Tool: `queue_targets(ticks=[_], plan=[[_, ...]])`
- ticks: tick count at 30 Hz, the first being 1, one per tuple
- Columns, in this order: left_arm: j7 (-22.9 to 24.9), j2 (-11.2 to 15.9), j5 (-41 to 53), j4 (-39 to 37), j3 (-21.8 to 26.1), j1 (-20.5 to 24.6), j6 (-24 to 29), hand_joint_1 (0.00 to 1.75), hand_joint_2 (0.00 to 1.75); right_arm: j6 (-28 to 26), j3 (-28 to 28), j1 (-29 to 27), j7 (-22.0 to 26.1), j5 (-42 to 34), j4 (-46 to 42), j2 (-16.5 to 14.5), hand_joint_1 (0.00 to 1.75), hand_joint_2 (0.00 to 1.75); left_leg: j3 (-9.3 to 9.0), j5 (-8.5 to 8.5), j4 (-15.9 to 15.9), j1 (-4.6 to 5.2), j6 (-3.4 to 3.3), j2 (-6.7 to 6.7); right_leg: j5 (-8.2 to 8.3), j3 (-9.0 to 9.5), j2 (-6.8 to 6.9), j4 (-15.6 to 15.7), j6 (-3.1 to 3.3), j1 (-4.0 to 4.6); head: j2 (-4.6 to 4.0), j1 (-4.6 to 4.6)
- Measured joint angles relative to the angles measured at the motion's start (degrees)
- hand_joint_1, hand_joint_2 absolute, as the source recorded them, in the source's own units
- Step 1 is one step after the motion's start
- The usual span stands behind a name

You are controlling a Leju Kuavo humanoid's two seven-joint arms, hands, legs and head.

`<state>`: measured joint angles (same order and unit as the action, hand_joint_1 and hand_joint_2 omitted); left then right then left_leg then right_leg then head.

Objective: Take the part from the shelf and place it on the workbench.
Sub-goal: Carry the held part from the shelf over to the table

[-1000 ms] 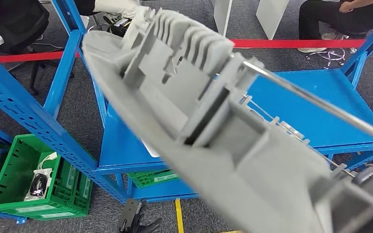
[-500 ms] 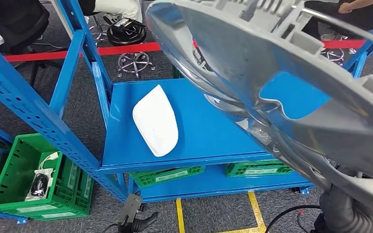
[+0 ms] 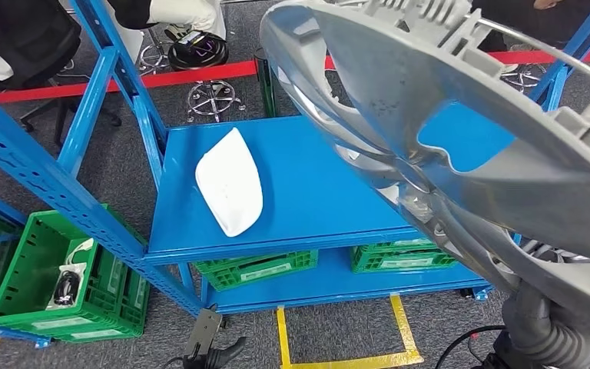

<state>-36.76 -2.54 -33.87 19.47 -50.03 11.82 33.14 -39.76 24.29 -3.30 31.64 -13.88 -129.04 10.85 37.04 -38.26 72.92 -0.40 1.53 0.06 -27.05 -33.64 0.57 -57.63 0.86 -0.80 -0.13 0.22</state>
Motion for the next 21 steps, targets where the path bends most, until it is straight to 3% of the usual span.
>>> queue_targets(ticks=[1, 3, 5, 8, 9, 11, 13, 14, 15, 16, 18, 20, 21], plan=[[0.0, 0.0, 0.2, 0.0, 0.0, -0.1, 0.4, 0.0, 1.75, 0.0, 0.0, 0.1, 0.0, 0.2, 0.3, 0.0, 1.75, 1.75, -1.47, 1.37, -1.9, -0.01, -0.07, -0.01, 0.18, -0.39, -0.01, -0.2, -0.08, 0.03, 0.0, 0.02], [0.3, 0.1, 0.6, 0.0, 0.0, -0.2, 0.9, 0.0, 1.75, 0.0, 0.0, 0.4, -0.4, 0.7, 0.6, 0.0, 1.75, 1.75, -6.27, 4.47, -9.3, 0.01, -0.35, 0.01, 0.48, -0.95, -0.02, -0.6, -0.4, 0.1, 0.0, 0.07], [0.5, 0.1, 0.9, 0.0, 0.0, -0.1, 1.3, 0.0, 1.75, 0.0, 0.0, 0.9, -0.8, 0.3, 0.8, 0.0, 1.75, 1.75, -9.35, 5.63, -14.6, 0.17, -0.73, 0.1, 0.96, -1.28, 0.02, -0.8, -0.99, 0.2, 0.0, 0.06], [0.6, 0.1, 0.8, 0.0, 0.0, -0.1, 1.9, 0.0, 1.75, 0.0, -0.3, 1.5, -1.0, -1.9, 1.2, 0.1, 1.75, 1.75, -9.15, 6.12, -15.8, 0.23, -1.47, 0.18, 1.71, -1.72, 0.04, -0.9, -2.04, 0.18, 0.0, 0.01], [0.6, 0.1, 0.7, 0.0, 0.0, 0.0, 2.1, 0.0, 1.75, 0.0, -0.6, 1.6, -1.0, -2.8, 1.3, 0.2, 1.75, 1.75, -8.77, 6.56, -15.9, 0.14, -1.87, 0.18, 1.11, -2.07, -0.01, -1.3, -2.36, 0.13, 0.0, -0.07], [0.7, 0.0, 0.6, 0.0, 0.0, 0.2, 2.3, 0.0, 1.75, 0.0, -1.2, 2.1, -1.0, -4.1, 1.5, 0.3, 1.75, 1.75, -7.75, 7.71, -16.2, 0.02, -2.76, 0.07, -2.87, -3.53, -0.13, -5.2, -2.87, 0.03, -0.01, -0.31], [0.9, 0.0, 0.8, 0.0, 0.0, 0.2, 2.5, 0.0, 1.75, 0.0, -1.7, 2.6, -1.0, -4.6, 1.6, 0.6, 1.75, 1.75, -6.46, 8.7, -16.1, 0.28, -3.2, 0.01, -7.82, -5.32, -0.21, -12.4, -3.22, 0.03, -0.01, -0.54], [1.1, 0.0, 1.0, 0.0, 0.0, 0.2, 2.7, 0.0, 1.75, 0.0, -1.8, 2.8, -1.2, -4.8, 1.7, 0.7, 1.75, 1.75, -5.86, 9.14, -16.0, 0.46, -3.28, -0.02, -8.95, -5.66, -0.23, -15.1, -3.29, 0.03, -0.01, -0.6], [1.2, -0.1, 1.1, 0.0, 0.0, 0.2, 2.9, 0.0, 1.75, 0.0, -1.9, 3.0, -1.4, -4.8, 1.8, 0.8, 1.75, 1.75, -5.25, 9.54, -15.9, 0.65, -3.32, -0.04, -8.92, -5.23, -0.25, -16.2, -3.24, 0.04, 0.0, -0.63], [1.3, -0.1, 1.2, 0.0, 0.0, 0.3, 3.1, 0.0, 1.75, 0.0, -1.9, 3.3, -1.5, -4.8, 1.9, 0.8, 1.75, 1.75, -4.72, 9.91, -15.8, 0.83, -3.33, -0.05, -7.91, -3.85, -0.26, -15.1, -3.07, 0.07, 0.0, -0.66], [1.3, -0.4, 1.5, 0.0, 0.0, 0.3, 3.4, 0.0, 1.75, 0.0, -2.0, 3.9, -1.8, -4.8, 2.0, 0.9, 1.75, 1.75, -3.94, 10.56, -15.7, 1.11, -3.23, -0.04, -5.14, 1.33, -0.38, -7.5, -2.22, 0.3, 0.0, -0.67], [1.4, -0.8, 1.6, 0.0, 0.0, 0.5, 3.8, 0.0, 1.75, 0.0, -2.3, 4.4, -2.1, -4.7, 2.1, 0.9, 1.75, 1.75, -3.35, 11.27, -15.6, 1.29, -2.81, -0.05, -3.96, 5.52, -0.54, -0.3, -1.29, 0.66, 0.0, -0.65], [1.4, -0.9, 1.7, 0.0, 0.0, 0.5, 3.9, 0.0, 1.75, 0.0, -2.4, 4.7, -2.2, -4.7, 2.0, 0.9, 1.75, 1.75, -3.07, 11.65, -15.6, 1.25, -2.5, -0.1, -3.98, 6.22, -0.61, 1.2, -0.95, 0.84, 0.0, -0.65]])
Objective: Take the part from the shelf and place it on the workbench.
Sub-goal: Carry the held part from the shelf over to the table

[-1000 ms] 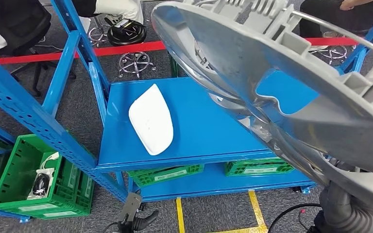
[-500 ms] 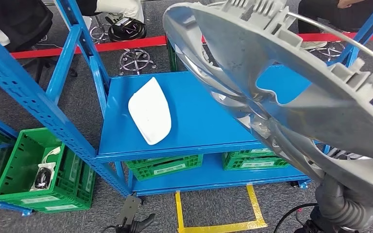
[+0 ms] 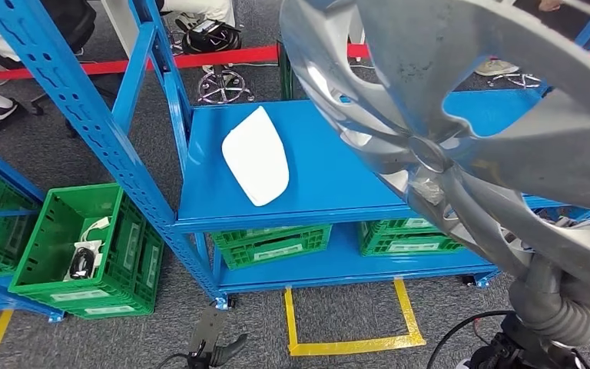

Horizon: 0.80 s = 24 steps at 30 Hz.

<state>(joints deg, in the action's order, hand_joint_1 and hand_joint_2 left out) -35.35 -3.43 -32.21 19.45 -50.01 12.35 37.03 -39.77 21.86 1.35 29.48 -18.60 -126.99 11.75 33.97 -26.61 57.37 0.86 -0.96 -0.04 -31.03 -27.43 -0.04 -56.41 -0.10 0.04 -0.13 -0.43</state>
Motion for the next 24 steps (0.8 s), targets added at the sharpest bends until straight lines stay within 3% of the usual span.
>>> queue_targets(ticks=[2, 3, 5, 7, 8, 9, 10, 11, 12, 14, 15, 17, 19, 20, 22, 23, 24], plan=[[0.1, -0.2, 0.1, 0.0, 0.0, 0.1, 0.1, 0.0, 1.75, 0.0, -0.3, 0.3, -0.1, 0.0, 0.0, 0.0, 1.75, 1.75, 0.44, 0.6, 0.0, -0.1, 0.69, -0.08, 0.66, -0.19, 0.07, 0.7, 0.43, 0.08, 0.0, -0.01], [0.1, -0.3, 0.1, 0.0, 0.0, 0.1, 0.2, 0.0, 1.75, 0.0, -0.4, 0.4, -0.2, 0.0, 0.0, 0.0, 1.75, 1.75, 0.77, 0.12, 0.4, -0.15, 1.01, -0.08, 1.2, -0.49, 0.18, 1.0, 0.72, -0.04, 0.0, 0.02], [0.2, -0.3, 0.2, 0.0, 0.0, 0.1, 0.3, 0.0, 1.75, 0.0, -0.4, 0.7, -0.4, 0.0, 0.0, 0.0, 1.75, 1.75, 2.19, -3.42, 3.6, -0.31, 1.62, -0.04, 2.45, -1.51, 0.43, 1.5, 1.32, -0.37, 0.0, 0.22], [0.2, -0.3, 0.3, -0.1, 0.0, 0.1, 0.5, 0.0, 1.75, 0.0, -0.4, 0.8, -0.5, -0.1, 0.0, 0.0, 1.75, 1.75, 4.31, -8.58, 10.5, -0.74, 2.24, 0.04, 3.49, -2.96, 0.57, 1.4, 1.53, -0.36, 0.0, 0.42], [0.3, -0.2, 0.4, -0.1, 0.0, 0.1, 0.6, 0.0, 1.75, 0.0, -0.4, 0.8, -0.5, -0.2, 0.0, 0.0, 1.75, 1.75, 4.99, -9.96, 13.7, -0.93, 2.52, 0.07, 3.97, -3.73, 0.65, 1.3, 1.44, -0.36, 0.0, 0.45], [0.4, -0.2, 0.5, -0.1, 0.0, 0.1, 0.7, 0.0, 1.75, 0.0, -0.4, 0.9, -0.7, -0.4, 0.1, 0.0, 1.75, 1.75, 5.05, -10.08, 15.6, -1.1, 2.77, 0.08, 4.43, -4.53, 0.71, 1.1, 1.33, -0.38, 0.0, 0.47], [0.5, -0.2, 0.7, -0.1, 0.0, 0.2, 0.8, 0.0, 1.75, 0.0, -0.4, 1.0, -0.9, -0.8, 0.1, 0.0, 1.75, 1.75, 4.15, -8.94, 15.5, -1.24, 2.94, 0.08, 4.83, -5.33, 0.75, 0.8, 1.17, -0.42, 0.0, 0.48], [0.6, -0.2, 0.9, -0.1, 0.0, 0.2, 0.9, 0.0, 1.75, 0.0, -0.5, 1.1, -1.1, -1.1, 0.1, 0.0, 1.75, 1.75, 2.19, -7.15, 13.3, -1.37, 3.05, 0.07, 5.16, -6.13, 0.77, 0.5, 0.96, -0.49, 0.0, 0.52], [0.8, -0.2, 1.1, -0.1, 0.0, 0.3, 1.0, 0.0, 1.75, 0.0, -0.5, 1.3, -1.3, -1.5, 0.1, 0.0, 1.75, 1.75, -0.5, -5.74, 9.8, -1.48, 3.06, 0.08, 5.41, -6.83, 0.77, 0.0, 0.74, -0.55, 0.0, 0.58], [0.9, -0.1, 1.5, -0.1, 0.0, 0.6, 1.1, 0.0, 1.75, 0.0, -0.6, 1.7, -1.6, -1.9, 0.1, 0.1, 1.75, 1.75, -5.48, -5.16, 2.5, -1.44, 2.76, 0.2, 5.89, -7.92, 0.76, -0.9, 0.15, -0.52, 0.0, 0.77], [0.9, -0.1, 1.7, -0.1, 0.0, 0.7, 1.2, 0.0, 1.75, 0.0, -0.6, 1.9, -1.7, -2.1, 0.1, 0.1, 1.75, 1.75, -6.63, -5.64, 0.5, -1.36, 2.55, 0.29, 6.2, -8.24, 0.77, -1.2, -0.18, -0.5, 0.0, 0.82], [1.0, -0.1, 2.0, -0.1, 0.0, 0.9, 1.5, 0.0, 1.75, 0.0, -0.6, 2.0, -1.9, -2.5, 0.1, 0.1, 1.75, 1.75, -6.56, -5.84, -0.6, -1.22, 1.83, 0.4, 6.97, -8.71, 0.78, -1.3, -0.95, -0.53, 0.0, 0.79], [1.2, -0.1, 2.4, -0.1, 0.0, 1.0, 1.8, 0.0, 1.75, 0.0, -0.6, 2.1, -2.1, -2.8, 0.3, 0.2, 1.75, 1.75, -5.77, -5.03, -0.8, -1.28, 0.58, 0.33, 5.52, -9.48, 0.67, -2.5, -1.63, -0.68, -0.01, 0.68], [1.3, -0.2, 2.8, -0.1, 0.0, 1.0, 2.1, 0.0, 1.75, 0.0, -0.6, 2.2, -2.2, -2.9, 0.4, 0.2, 1.75, 1.75, -5.24, -4.44, -1.0, -1.31, -0.03, 0.25, 3.36, -10.14, 0.6, -4.5, -1.91, -0.74, -0.01, 0.58], [1.1, -0.4, 4.2, -0.1, 0.0, 1.0, 2.6, 0.0, 1.75, 0.0, -0.5, 2.5, -2.6, -2.6, 0.5, 0.3, 1.75, 1.75, -4.04, -3.33, -0.9, -1.14, -0.69, 0.16, -2.18, -11.86, 0.49, -11.4, -2.3, -0.83, -0.01, 0.34], [0.9, -0.5, 5.6, -0.2, 0.0, 1.0, 2.8, 0.0, 1.75, 0.0, -0.4, 2.6, -3.0, -2.3, 0.6, 0.3, 1.75, 1.75, -3.37, -2.79, -0.9, -0.99, -0.79, 0.12, -3.97, -12.45, 0.46, -15.0, -2.4, -0.84, -0.01, 0.29], [0.6, -0.5, 7.4, -0.4, 0.2, 1.0, 2.9, 0.0, 1.75, 0.0, -0.4, 2.7, -3.4, -2.0, 0.7, 0.3, 1.75, 1.75, -2.67, -2.26, -0.8, -0.83, -0.84, 0.07, -4.48, -12.45, 0.43, -17.3, -2.39, -0.85, -0.01, 0.25]])
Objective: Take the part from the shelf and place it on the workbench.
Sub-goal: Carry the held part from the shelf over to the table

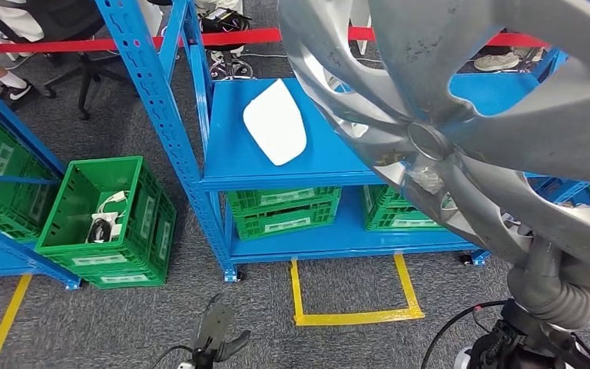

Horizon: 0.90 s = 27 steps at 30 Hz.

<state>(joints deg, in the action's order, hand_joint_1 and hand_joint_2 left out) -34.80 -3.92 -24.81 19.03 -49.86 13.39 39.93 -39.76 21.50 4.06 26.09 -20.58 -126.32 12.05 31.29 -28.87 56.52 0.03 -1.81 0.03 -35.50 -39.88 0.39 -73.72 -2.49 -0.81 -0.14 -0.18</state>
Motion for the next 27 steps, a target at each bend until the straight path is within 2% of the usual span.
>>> queue_targets(ticks=[1, 2, 4, 5, 6, 7, 9, 10, 11, 12, 13, 14, 15, 16, 17, 18, 19, 20, 21, 22, 24, 25, 26, 27], plan=[[-0.4, 0.0, 2.3, -0.3, 0.3, 0.1, 0.1, 0.0, 1.75, 0.0, 0.0, 0.1, -0.4, 0.3, 0.1, 0.0, 1.75, 1.75, 0.68, 0.5, 0.0, 0.18, 0.0, -0.04, 0.68, 0.86, -0.01, -0.3, 0.12, 0.0, 0.01, -0.03], [-0.7, -0.1, 4.9, -0.6, 0.8, 0.1, 0.1, 0.0, 1.75, 0.0, 0.0, 0.2, -0.7, 0.4, 0.2, 0.0, 1.75, 1.75, 1.29, 0.98, 0.1, 0.34, 0.06, -0.06, 2.16, 2.72, -0.02, 1.5, 0.36, 0.0, 0.01, -0.04], [-0.6, -0.2, 11.1, -1.2, 2.4, 0.2, 0.2, 0.0, 1.75, 0.0, 0.0, 0.6, -0.9, 0.4, 0.4, 0.0, 1.75, 1.75, 2.17, 1.74, 0.2, 0.67, 0.32, -0.13, 4.64, 8.36, -0.16, 9.7, 1.15, 0.15, 0.01, -0.06], [-0.3, -0.2, 14.4, -1.3, 3.3, 0.2, 0.2, 0.0, 1.75, 0.0, 0.0, 0.8, -0.9, 0.3, 0.4, 0.0, 1.75, 1.75, 2.5, 2.12, 0.3, 0.79, 0.54, -0.21, 5.0, 10.77, -0.26, 13.7, 1.53, 0.25, 0.01, -0.02], [0.2, -0.3, 17.8, -1.4, 4.3, 0.3, 0.2, 0.0, 1.75, 0.0, 0.1, 1.0, -0.9, 0.2, 0.4, 0.0, 1.75, 1.75, 2.8, 2.51, 0.3, 0.84, 0.81, -0.35, 4.98, 12.23, -0.37, 16.3, 1.86, 0.4, 0.01, 0.05], [0.8, -0.4, 21.0, -1.4, 5.4, 0.2, 0.2, 0.0, 1.75, 0.0, 0.1, 1.2, -0.9, 0.1, 0.4, 0.0, 1.75, 1.75, 3.1, 2.92, 0.3, 0.84, 1.14, -0.53, 4.82, 12.74, -0.44, 17.6, 2.09, 0.58, 0.01, 0.13], [2.3, -0.6, 27.5, -1.4, 7.9, 0.1, 0.2, 0.0, 1.75, 0.0, 0.2, 1.7, -0.9, 0.0, 0.7, 0.0, 1.75, 1.75, 3.72, 3.28, 0.5, 0.74, 1.82, -0.76, 5.31, 12.31, -0.31, 18.4, 2.58, 0.64, 0.01, 0.24], [3.0, -0.8, 30.6, -1.4, 9.3, -0.1, 0.2, 0.0, 1.75, 0.0, 0.2, 1.8, -0.9, -0.1, 0.8, -0.1, 1.75, 1.75, 4.23, 2.31, 1.3, 0.69, 2.12, -0.7, 5.73, 11.95, -0.2, 18.7, 2.91, 0.58, 0.01, 0.35], [3.6, -0.9, 33.2, -1.3, 10.7, -0.2, 0.2, 0.0, 1.75, 0.0, 0.3, 2.0, -0.9, -0.2, 1.0, -0.1, 1.75, 1.75, 4.96, 0.49, 2.9, 0.61, 2.39, -0.55, 6.22, 11.47, -0.08, 18.9, 3.26, 0.49, 0.01, 0.53], [3.9, -1.0, 35.2, -1.2, 12.2, -0.2, 0.2, 0.0, 1.75, 0.0, 0.3, 2.1, -1.0, -0.4, 1.2, -0.1, 1.75, 1.75, 5.96, -2.14, 5.6, 0.42, 2.63, -0.33, 6.72, 10.87, 0.03, 18.9, 3.52, 0.44, 0.01, 0.77], [4.2, -1.1, 36.7, -1.1, 13.6, -0.3, 0.2, 0.0, 1.75, 0.0, 0.3, 2.1, -0.9, -0.7, 1.3, -0.1, 1.75, 1.75, 7.11, -4.87, 9.3, 0.29, 2.86, -0.13, 7.15, 10.19, 0.06, 18.8, 3.72, 0.51, 0.01, 1.03], [4.3, -1.2, 37.8, -1.0, 14.9, -0.4, 0.2, 0.0, 1.75, 0.0, 0.4, 2.1, -0.8, -1.0, 1.5, -0.1, 1.75, 1.75, 8.07, -6.82, 13.0, 0.16, 3.04, -0.02, 7.57, 9.48, 0.15, 18.6, 3.8, 0.62, 0.01, 1.24], [4.4, -1.3, 38.8, -0.9, 16.3, -0.6, 0.2, 0.0, 1.75, 0.0, 0.4, 2.1, -0.5, -1.3, 1.7, -0.1, 1.75, 1.75, 8.55, -7.65, 15.7, 0.1, 3.14, 0.06, 7.97, 8.75, 0.23, 18.4, 3.82, 0.73, 0.01, 1.42], [4.5, -1.4, 39.7, -0.9, 17.5, -0.8, 0.2, 0.0, 1.75, 0.0, 0.5, 2.1, -0.2, -1.6, 1.9, -0.1, 1.75, 1.75, 8.17, -7.19, 16.7, 0.08, 3.11, 0.07, 8.32, 7.99, 0.3, 18.1, 3.81, 0.85, 0.01, 1.59], [4.6, -1.5, 40.4, -0.8, 18.8, -0.9, 0.2, 0.0, 1.75, 0.0, 0.6, 2.1, 0.0, -1.8, 2.1, -0.1, 1.75, 1.75, 6.79, -5.76, 15.6, 0.09, 2.98, 0.07, 8.59, 7.27, 0.34, 17.8, 3.76, 0.94, 0.01, 1.82], [4.6, -1.6, 41.0, -0.7, 19.9, -1.1, 0.2, 0.0, 1.75, 0.0, 0.8, 2.2, 0.2, -2.0, 2.2, -0.1, 1.75, 1.75, 4.4, -4.02, 12.6, 0.18, 2.68, 0.08, 8.79, 6.65, 0.36, 17.3, 3.69, 1.02, 0.01, 2.16], [4.6, -1.6, 41.5, -0.6, 21.0, -1.1, 0.3, 0.0, 1.75, 0.0, 0.9, 2.3, 0.4, -2.1, 2.3, -0.1, 1.75, 1.75, 1.63, -2.99, 8.7, 0.33, 2.22, 0.1, 8.96, 6.11, 0.39, 16.9, 3.58, 1.14, 0.01, 2.54], [4.5, -1.7, 41.8, -0.4, 22.0, -1.1, 0.3, 0.0, 1.75, 0.0, 1.1, 2.5, 0.5, -2.1, 2.5, -0.1, 1.75, 1.75, -0.83, -2.5, 5.0, 0.49, 1.82, 0.08, 9.14, 5.74, 0.44, 16.6, 3.41, 1.2, 0.01, 2.88], [4.5, -1.7, 42.1, -0.3, 23.0, -1.1, 0.3, 0.0, 1.75, 0.0, 1.3, 2.6, 0.6, -2.1, 2.6, -0.1, 1.75, 1.75, -2.51, -2.48, 2.3, 0.68, 1.46, 0.07, 9.41, 5.47, 0.5, 16.4, 3.18, 1.19, 0.01, 3.18], [4.4, -1.8, 42.2, -0.2, 23.9, -1.2, 0.3, 0.0, 1.75, 0.0, 1.4, 2.8, 0.7, -2.1, 2.7, -0.1, 1.75, 1.75, -3.21, -2.7, 0.9, 0.85, 1.2, 0.07, 9.72, 5.28, 0.59, 16.3, 2.88, 1.11, 0.01, 3.46], [4.4, -2.0, 42.3, -0.2, 25.3, -1.3, 0.3, 0.0, 1.75, 0.0, 1.6, 2.9, 0.8, -2.1, 2.8, -0.1, 1.75, 1.75, -3.33, -2.2, -0.1, 0.82, 0.79, 0.04, 10.15, 4.95, 0.64, 16.3, 2.28, 0.9, 0.01, 4.14], [4.4, -2.1, 42.3, -0.2, 25.9, -1.3, 0.3, 0.0, 1.75, 0.0, 1.7, 3.0, 0.9, -2.1, 2.9, -0.1, 1.75, 1.75, -3.21, -1.77, -0.6, 0.68, 0.47, 0.03, 9.47, 4.56, 0.52, 15.8, 1.98, 0.86, 0.01, 4.37], [4.4, -2.2, 42.3, -0.1, 26.5, -1.4, 0.3, 0.0, 1.75, 0.0, 1.8, 3.1, 1.0, -2.1, 2.9, -0.1, 1.75, 1.75, -2.93, -1.27, -1.2, 0.48, 0.12, -0.01, 7.85, 3.87, 0.33, 14.3, 1.67, 0.81, 0.01, 4.38], [4.4, -2.4, 42.3, 0.0, 27.0, -1.4, 0.3, 0.0, 1.75, 0.0, 2.0, 3.1, 1.0, -2.1, 3.0, -0.1, 1.75, 1.75, -2.51, -0.78, -1.6, 0.29, -0.13, -0.04, 5.49, 2.92, 0.12, 11.7, 1.34, 0.68, 0.01, 4.21]])
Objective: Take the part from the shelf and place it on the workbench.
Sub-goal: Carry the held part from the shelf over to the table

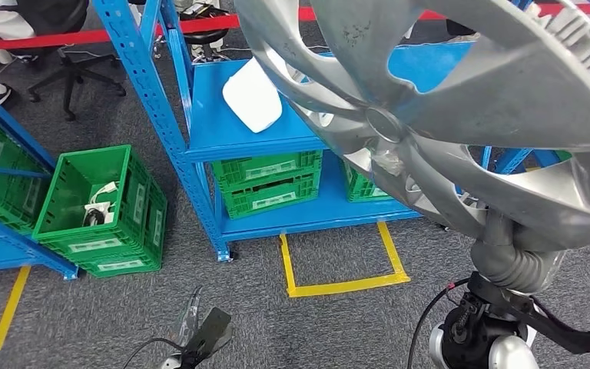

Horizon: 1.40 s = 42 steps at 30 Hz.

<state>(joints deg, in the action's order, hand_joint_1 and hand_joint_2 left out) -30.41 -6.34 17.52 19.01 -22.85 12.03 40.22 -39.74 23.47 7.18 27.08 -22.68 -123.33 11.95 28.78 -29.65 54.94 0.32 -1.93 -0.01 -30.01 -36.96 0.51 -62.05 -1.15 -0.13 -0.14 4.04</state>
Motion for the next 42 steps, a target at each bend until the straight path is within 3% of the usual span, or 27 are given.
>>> queue_targets(ticks=[2, 3, 4, 5, 7, 9, 11, 16, 18, 20, 21, 22, 23, 24, 26, 28, 30, 32, 34, 36, 37, 38, 39, 40, 41, 42], plan=[[0.0, -0.3, 0.0, 0.1, 0.9, -0.1, 0.0, 0.0, 1.75, 0.0, 0.3, 0.1, 0.0, 0.0, 0.2, 0.0, 1.75, 1.75, 1.3, 0.98, 0.2, 0.06, -0.21, -0.09, -4.76, -1.87, -0.23, -7.2, -0.71, -0.37, 0.01, -0.5], [0.0, -0.3, 0.0, 0.1, 1.3, -0.1, 0.0, 0.0, 1.75, 0.0, 0.5, 0.0, 0.0, 0.0, 0.3, 0.0, 1.75, 1.75, 1.91, 1.37, 0.3, 0.07, -0.13, -0.16, -5.79, -2.22, -0.25, -10.0, -0.99, -0.58, 0.01, -0.63], [0.0, -0.4, 0.0, 0.1, 1.7, -0.2, 0.0, 0.0, 1.75, 0.0, 0.6, 0.0, 0.0, 0.0, 0.4, 0.0, 1.75, 1.75, 2.53, 1.73, 0.5, 0.06, -0.01, -0.24, -5.65, -1.85, -0.24, -11.2, -1.24, -0.79, 0.01, -0.71], [0.0, -0.4, 0.0, 0.1, 2.0, -0.2, 0.0, 0.0, 1.75, 0.0, 0.8, 0.0, 0.0, 0.0, 0.5, 0.0, 1.75, 1.75, 3.17, 2.02, 0.8, 0.01, 0.18, -0.32, -4.46, -0.54, -0.23, -10.3, -1.45, -1.03, 0.01, -0.75], [0.0, -0.5, 0.0, 0.1, 2.6, -0.2, 0.0, 0.0, 1.75, 0.0, 0.9, 0.1, 0.0, 0.0, 0.6, 0.0, 1.75, 1.75, 4.33, 2.41, 1.5, -0.14, 0.63, -0.43, -1.48, 4.34, -0.26, -3.2, -1.94, -1.51, 0.01, -0.8], [0.0, -0.6, 0.0, 0.1, 3.1, -0.2, 0.0, 0.0, 1.75, 0.0, 1.0, 0.2, 0.0, 0.0, 0.7, 0.0, 1.75, 1.75, 5.28, 2.8, 2.3, -0.06, 1.22, -0.58, -0.6, 8.34, -0.69, 3.5, -2.06, -1.61, 0.01, -1.03], [0.0, -0.6, 0.0, 0.2, 3.3, -0.2, 0.0, 0.0, 1.75, 0.0, 1.1, 0.3, 0.0, 0.0, 0.7, 0.0, 1.75, 1.75, 5.77, 3.15, 2.6, 0.1, 1.63, -0.69, -0.89, 9.28, -1.08, 5.4, -1.83, -1.5, 0.01, -1.22], [0.0, -0.6, 0.0, 0.2, 3.7, -0.2, 0.1, 0.0, 1.75, 0.0, 1.2, 0.2, 0.0, 0.0, 0.7, 0.0, 1.75, 1.75, 6.09, 3.69, 2.5, 0.06, 2.08, -0.81, -0.9, 8.86, -1.04, 5.4, -1.67, -1.34, 0.01, -0.92], [-0.1, -0.7, 0.4, 0.1, 4.2, -0.4, 0.0, 0.0, 1.75, 0.0, 1.3, 0.2, 0.1, 0.1, 0.7, 0.0, 1.75, 1.75, 7.9, 0.22, 6.1, -0.23, 2.85, -0.65, 0.21, 7.39, -0.63, 5.5, -0.03, -1.08, 0.01, 0.01], [0.0, -0.7, 1.8, 0.1, 4.9, -0.6, 0.0, 0.0, 1.75, 0.0, 1.5, 0.2, 0.2, 0.2, 0.7, 0.0, 1.75, 1.75, 10.83, -5.76, 14.0, -0.5, 3.44, -0.16, 1.8, 5.38, -0.11, 5.5, 1.71, -0.65, 0.01, 1.08], [0.2, -0.7, 2.8, 0.1, 5.2, -0.7, 0.0, 0.0, 1.75, 0.0, 1.6, 0.2, 0.2, 0.2, 0.7, 0.0, 1.75, 1.75, 11.61, -7.37, 17.4, -0.49, 3.42, 0.02, 2.27, 4.65, 0.01, 5.4, 1.87, -0.38, 0.01, 1.43], [0.3, -0.7, 3.9, 0.1, 5.6, -0.8, 0.0, 0.0, 1.75, 0.0, 1.6, 0.2, 0.2, 0.1, 0.7, 0.0, 1.75, 1.75, 11.6, -7.79, 19.2, -0.42, 3.28, 0.13, 2.72, 3.95, 0.09, 5.3, 1.97, -0.12, 0.01, 1.72], [0.5, -0.7, 5.2, 0.1, 6.1, -0.9, 0.0, 0.0, 1.75, 0.0, 1.7, 0.2, 0.2, 0.0, 0.8, 0.0, 1.75, 1.75, 10.48, -7.04, 18.9, -0.29, 2.98, 0.16, 3.13, 3.31, 0.14, 5.2, 2.03, 0.12, 0.01, 2.02], [0.6, -0.7, 6.4, 0.2, 6.6, -1.0, 0.0, 0.0, 1.75, 0.0, 1.8, 0.2, 0.2, 0.0, 0.8, 0.0, 1.75, 1.75, 8.31, -5.55, 16.5, -0.08, 2.54, 0.19, 3.48, 2.77, 0.15, 5.0, 2.07, 0.34, 0.01, 2.34], [0.6, -0.7, 8.6, 0.4, 7.7, -1.1, 0.1, 0.0, 1.75, 0.0, 1.9, 0.2, 0.4, -0.1, 1.0, 0.0, 1.75, 1.75, 2.4, -2.78, 8.6, 0.59, 1.12, 0.41, 4.11, 2.05, 0.19, 4.8, 2.02, 0.71, 0.01, 2.96], [0.6, -0.7, 9.9, 0.6, 8.8, -1.1, 0.1, 0.0, 1.75, 0.0, 2.1, 0.3, 0.6, -0.2, 1.0, 0.0, 1.75, 1.75, -1.17, -2.08, 2.9, 1.18, 0.13, 0.35, 4.88, 1.62, 0.29, 4.7, 1.65, 0.8, 0.01, 3.04], [0.7, -0.7, 10.9, 0.8, 9.9, -1.2, 0.1, 0.0, 1.75, 0.0, 2.3, 0.4, 0.7, -0.4, 1.1, -0.1, 1.75, 1.75, -1.41, -1.69, 1.3, 1.38, -0.15, 0.14, 5.85, 1.14, 0.36, 4.9, 1.11, 0.63, 0.01, 3.2], [0.8, -0.9, 11.6, 0.8, 10.9, -1.3, 0.1, 0.0, 1.75, 0.0, 2.5, 0.5, 0.8, -0.6, 1.2, 0.0, 1.75, 1.75, -1.03, -0.6, 0.1, 1.07, -0.39, 0.11, 5.03, 0.34, 0.11, 4.3, 0.49, 0.53, 0.0, 3.56], [0.7, -1.2, 12.0, 0.9, 11.9, -1.3, 0.1, 0.0, 1.75, 0.0, 2.7, 0.6, 0.9, -0.8, 1.4, 0.0, 1.75, 1.75, -0.11, 0.53, -0.7, 0.68, -0.67, 0.0, 0.55, -1.0, -0.25, 0.4, -0.3, 0.24, -0.01, 3.11], [0.7, -1.4, 12.1, 1.0, 12.8, -1.4, 0.1, 0.0, 1.75, 0.0, 3.1, 0.6, 1.0, -1.1, 1.8, 0.0, 1.75, 1.75, 1.38, 1.58, -0.5, 0.61, -0.77, -0.18, -4.24, -2.26, -0.36, -6.8, -1.08, -0.39, 0.0, 2.34], [0.5, -1.5, 12.1, 1.0, 13.2, -1.4, 0.1, 0.0, 1.75, 0.0, 3.3, 0.6, 1.0, -1.2, 2.0, 0.0, 1.75, 1.75, 2.12, 2.08, -0.3, 0.55, -0.59, -0.32, -4.94, -2.33, -0.37, -9.5, -1.43, -0.74, 0.0, 2.08], [0.4, -1.5, 12.1, 1.0, 13.5, -1.4, 0.1, 0.0, 1.75, 0.0, 3.4, 0.6, 1.0, -1.4, 2.2, 0.0, 1.75, 1.75, 2.89, 2.52, -0.1, 0.44, -0.37, -0.46, -4.32, -1.68, -0.36, -10.5, -1.79, -1.12, 0.01, 1.92], [0.3, -1.5, 12.0, 1.0, 13.8, -1.4, 0.1, 0.0, 1.75, 0.0, 3.6, 0.6, 1.0, -1.5, 2.4, 0.0, 1.75, 1.75, 3.67, 2.88, 0.2, 0.25, -0.07, -0.58, -2.77, -0.18, -0.35, -9.4, -2.2, -1.52, 0.01, 1.83], [0.2, -1.6, 12.0, 1.0, 14.0, -1.4, 0.1, 0.0, 1.75, 0.0, 3.7, 0.6, 1.0, -1.7, 2.5, 0.0, 1.75, 1.75, 4.45, 3.11, 0.8, 0.06, 0.26, -0.68, -1.21, 2.24, -0.33, -6.3, -2.74, -2.0, 0.01, 1.75], [0.1, -1.6, 12.0, 1.0, 14.2, -1.3, 0.1, 0.0, 1.75, 0.0, 3.9, 0.7, 1.0, -1.8, 2.6, 0.0, 1.75, 1.75, 5.32, 3.27, 1.5, -0.06, 0.62, -0.77, -0.39, 4.93, -0.43, -2.4, -3.31, -2.28, 0.01, 1.49], [0.1, -1.6, 11.9, 1.0, 14.4, -1.3, 0.1, 0.0, 1.75, 0.0, 4.0, 0.7, 1.0, -1.9, 2.6, 0.0, 1.75, 1.75, 6.11, 3.45, 2.1, -0.08, 1.01, -0.86, -0.3, 7.09, -0.63, 1.1, -3.47, -2.46, 0.01, 1.24]])
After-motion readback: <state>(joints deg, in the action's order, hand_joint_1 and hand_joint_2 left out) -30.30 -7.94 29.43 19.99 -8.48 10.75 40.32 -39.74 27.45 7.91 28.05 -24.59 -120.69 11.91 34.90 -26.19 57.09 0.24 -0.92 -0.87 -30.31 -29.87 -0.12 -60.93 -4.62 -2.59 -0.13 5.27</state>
